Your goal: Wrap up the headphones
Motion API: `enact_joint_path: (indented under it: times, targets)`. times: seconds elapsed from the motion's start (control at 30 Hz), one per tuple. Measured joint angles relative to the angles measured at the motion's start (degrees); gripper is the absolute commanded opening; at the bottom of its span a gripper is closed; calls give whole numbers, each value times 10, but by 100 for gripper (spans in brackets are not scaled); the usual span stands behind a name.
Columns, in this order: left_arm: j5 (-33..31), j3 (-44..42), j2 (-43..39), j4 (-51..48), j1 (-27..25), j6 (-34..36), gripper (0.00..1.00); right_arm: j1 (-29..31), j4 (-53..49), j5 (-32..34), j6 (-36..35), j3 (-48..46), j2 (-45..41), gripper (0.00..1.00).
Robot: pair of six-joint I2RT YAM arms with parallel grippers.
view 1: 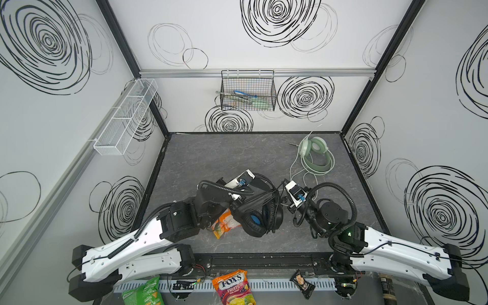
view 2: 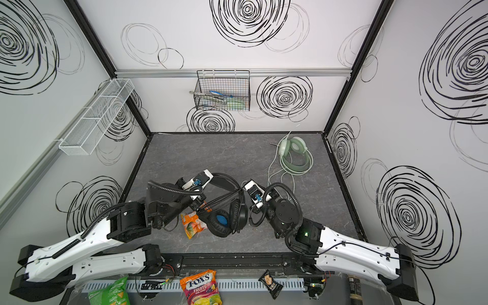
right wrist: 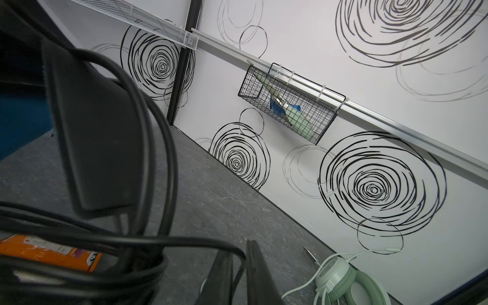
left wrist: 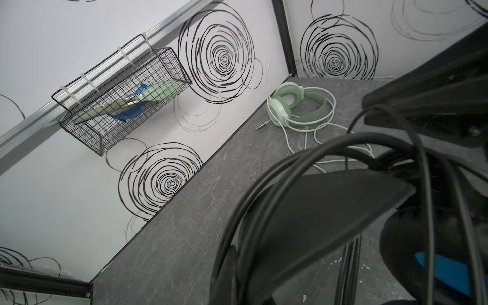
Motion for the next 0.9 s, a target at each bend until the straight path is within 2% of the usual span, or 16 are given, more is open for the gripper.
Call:
enact_joint_path:
  times: [0.4, 0.9]
  targets:
    - [67, 0, -40, 0, -2, -41, 0, -32, 33, -25, 18, -36, -36, 17]
    - [151, 12, -65, 72, -5, -113, 0, -43, 55, -71, 42, -47, -12, 16]
